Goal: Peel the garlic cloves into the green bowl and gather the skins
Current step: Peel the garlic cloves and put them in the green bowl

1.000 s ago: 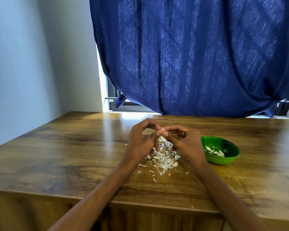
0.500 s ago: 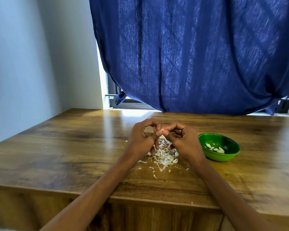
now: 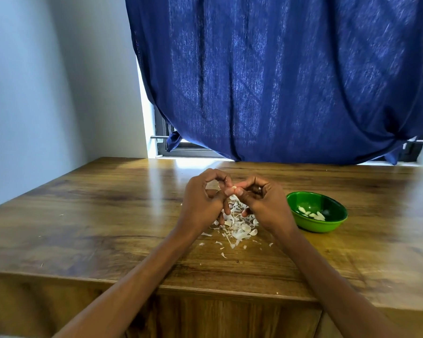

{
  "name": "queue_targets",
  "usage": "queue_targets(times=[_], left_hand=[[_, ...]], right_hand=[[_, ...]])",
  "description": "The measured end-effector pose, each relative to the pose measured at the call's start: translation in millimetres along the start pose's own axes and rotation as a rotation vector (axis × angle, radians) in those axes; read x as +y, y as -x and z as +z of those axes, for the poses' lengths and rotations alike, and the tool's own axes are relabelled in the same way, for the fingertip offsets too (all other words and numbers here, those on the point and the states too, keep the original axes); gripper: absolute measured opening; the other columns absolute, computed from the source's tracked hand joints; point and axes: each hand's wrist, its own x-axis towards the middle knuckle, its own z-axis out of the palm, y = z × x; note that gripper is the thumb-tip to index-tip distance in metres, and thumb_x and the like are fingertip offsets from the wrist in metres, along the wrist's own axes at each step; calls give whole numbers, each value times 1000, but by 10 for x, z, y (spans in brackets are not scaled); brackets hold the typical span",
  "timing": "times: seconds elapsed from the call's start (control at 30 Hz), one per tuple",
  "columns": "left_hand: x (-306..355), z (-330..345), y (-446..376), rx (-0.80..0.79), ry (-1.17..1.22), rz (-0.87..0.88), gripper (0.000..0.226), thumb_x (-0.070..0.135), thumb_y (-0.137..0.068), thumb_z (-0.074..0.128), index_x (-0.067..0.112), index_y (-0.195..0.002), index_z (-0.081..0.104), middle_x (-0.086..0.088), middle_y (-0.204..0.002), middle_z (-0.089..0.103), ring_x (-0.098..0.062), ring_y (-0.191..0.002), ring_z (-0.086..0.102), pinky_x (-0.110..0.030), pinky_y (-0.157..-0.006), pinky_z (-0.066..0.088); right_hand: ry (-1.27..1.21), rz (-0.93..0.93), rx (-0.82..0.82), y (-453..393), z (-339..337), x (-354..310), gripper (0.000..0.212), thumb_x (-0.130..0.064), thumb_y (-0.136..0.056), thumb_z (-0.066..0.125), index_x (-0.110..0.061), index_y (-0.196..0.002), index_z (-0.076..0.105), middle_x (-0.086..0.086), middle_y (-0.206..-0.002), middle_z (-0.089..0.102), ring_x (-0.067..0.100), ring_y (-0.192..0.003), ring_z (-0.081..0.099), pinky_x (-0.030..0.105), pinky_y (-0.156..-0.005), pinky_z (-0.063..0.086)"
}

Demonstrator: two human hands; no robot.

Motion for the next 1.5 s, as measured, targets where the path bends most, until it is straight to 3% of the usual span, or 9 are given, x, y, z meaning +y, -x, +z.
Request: queue_targets(times=[0.2, 0.4, 0.53, 0.7, 1.0, 1.13, 1.27, 1.5], left_hand=[[9, 15, 25, -11, -34, 20, 6, 1, -95, 69, 3, -97, 64, -21, -88, 59, -20, -46, 61, -35, -37, 52], [-2, 61, 13, -29, -20, 14, 12, 1, -101, 58, 13, -98, 58, 2, -68, 52, -22, -45, 55, -36, -36, 51], [-2, 63, 10, -19, -37, 39, 17, 1, -102, 56, 17, -97, 57, 8, -73, 53, -23, -48, 55, -36, -36, 50], [17, 68, -2, -1, -34, 58, 12, -2, -101, 55, 10, -101, 57, 0, -90, 51, -8, -48, 54, -26, -37, 47], [-9, 68, -6, 34, -45, 35, 19, -2, -100, 58, 17, -96, 58, 0, -92, 51, -11, -48, 57, -28, -37, 48], [0, 73, -7, 54, -76, 45, 18, 1, -99, 60, 18, -94, 58, -3, -95, 53, -14, -47, 58, -30, -36, 49], [9, 70, -6, 72, -108, 62, 17, 1, -99, 61, 17, -95, 57, -7, -100, 57, -11, -47, 59, -29, -36, 48], [73, 59, 10, 121, -48, -6, 7, 5, -97, 67, 8, -99, 61, -3, -65, 61, -13, -37, 57, -26, -35, 44]], right_hand=[[-14, -5, -2, 2, 22, 0, 8, -7, -88, 72, -13, -85, 68, 1, -95, 77, 15, -86, 71, 26, -53, 57], [-56, -13, 7, -27, 54, 11, 3, -12, -91, 71, -11, -91, 68, 5, -99, 75, 13, -81, 68, 30, -53, 56], [-64, -18, 10, -17, 64, -8, 4, -11, -92, 70, -14, -90, 67, 1, -94, 76, 10, -76, 69, 28, -51, 56], [-147, -14, 20, 0, 72, -36, 8, -8, -91, 70, -13, -87, 65, 7, -98, 76, 14, -82, 73, 28, -52, 57], [-117, -32, 51, -25, 64, 27, 9, -10, -86, 77, -16, -87, 70, 5, -93, 77, 20, -87, 74, 34, -68, 61], [-134, -7, 32, -25, 55, 6, 20, -11, -85, 76, -16, -104, 73, 0, -96, 78, 19, -87, 75, 31, -61, 62], [-119, -4, 37, -11, 61, -6, 23, -11, -84, 77, -24, -103, 76, -8, -98, 78, 12, -84, 75, 30, -58, 61], [-139, 23, 48, -24, 12, 2, 17, -9, -88, 73, -21, -100, 76, -5, -94, 79, 14, -83, 74, 34, -61, 61]])
